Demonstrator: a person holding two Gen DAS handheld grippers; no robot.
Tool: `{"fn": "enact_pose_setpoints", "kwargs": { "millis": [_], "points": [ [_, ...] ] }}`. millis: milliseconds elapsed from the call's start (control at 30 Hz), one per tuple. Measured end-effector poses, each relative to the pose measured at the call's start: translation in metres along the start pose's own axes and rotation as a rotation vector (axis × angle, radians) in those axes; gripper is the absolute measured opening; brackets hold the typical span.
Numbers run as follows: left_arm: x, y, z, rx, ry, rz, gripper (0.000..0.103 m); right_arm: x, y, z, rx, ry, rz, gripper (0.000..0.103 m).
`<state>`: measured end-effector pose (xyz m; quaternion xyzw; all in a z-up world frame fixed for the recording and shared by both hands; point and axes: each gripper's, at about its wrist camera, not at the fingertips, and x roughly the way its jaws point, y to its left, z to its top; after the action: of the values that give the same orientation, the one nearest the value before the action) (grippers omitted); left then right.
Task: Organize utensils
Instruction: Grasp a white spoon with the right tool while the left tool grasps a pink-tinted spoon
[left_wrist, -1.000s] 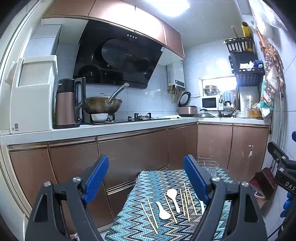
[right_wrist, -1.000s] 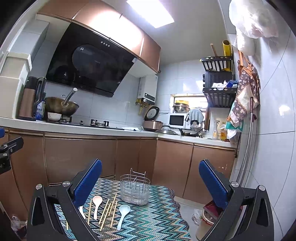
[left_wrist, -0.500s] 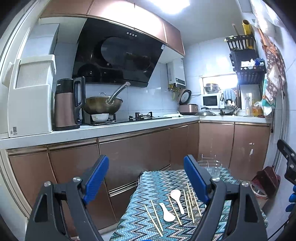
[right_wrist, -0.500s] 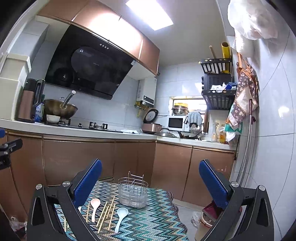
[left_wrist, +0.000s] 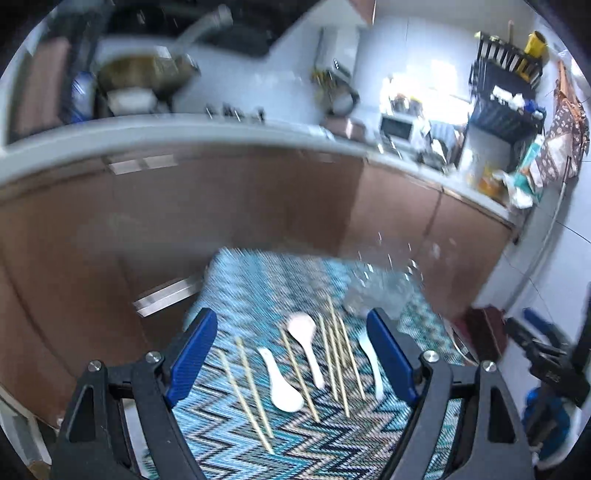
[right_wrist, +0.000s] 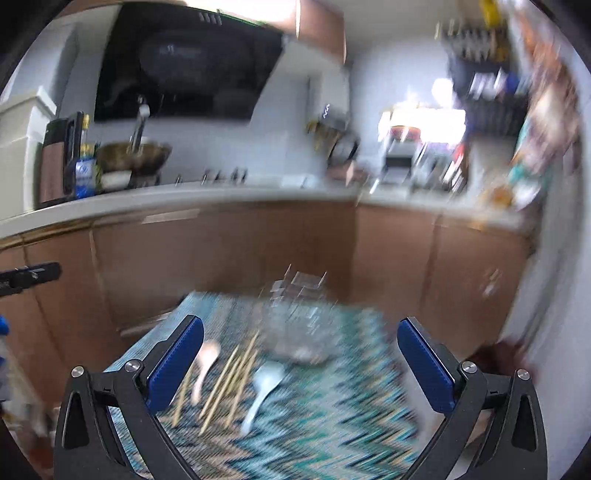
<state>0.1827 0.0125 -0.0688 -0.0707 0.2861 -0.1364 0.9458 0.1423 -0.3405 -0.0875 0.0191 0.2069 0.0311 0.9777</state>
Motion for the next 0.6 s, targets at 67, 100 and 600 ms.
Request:
{"fn": "enact_pose_setpoints", "kwargs": {
  "millis": [67, 100, 600],
  "points": [
    [0.036, 0.008, 0.001, -0.034, 0.099, -0.079, 0.082, 0.035, -0.016, -0.007, 0.06, 0.095, 0.071, 0.099],
    [0.051, 0.012, 0.002, -0.048, 0.139, -0.109, 0.081, 0.051, -0.022, -0.011, 0.083, 0.135, 0.101, 0.091],
    [0.282, 0.042, 0.011, -0.042, 0.529, -0.32, 0.059, 0.247, -0.048, -0.049, 0.182, 0.518, 0.414, 0.043]
  ]
}}
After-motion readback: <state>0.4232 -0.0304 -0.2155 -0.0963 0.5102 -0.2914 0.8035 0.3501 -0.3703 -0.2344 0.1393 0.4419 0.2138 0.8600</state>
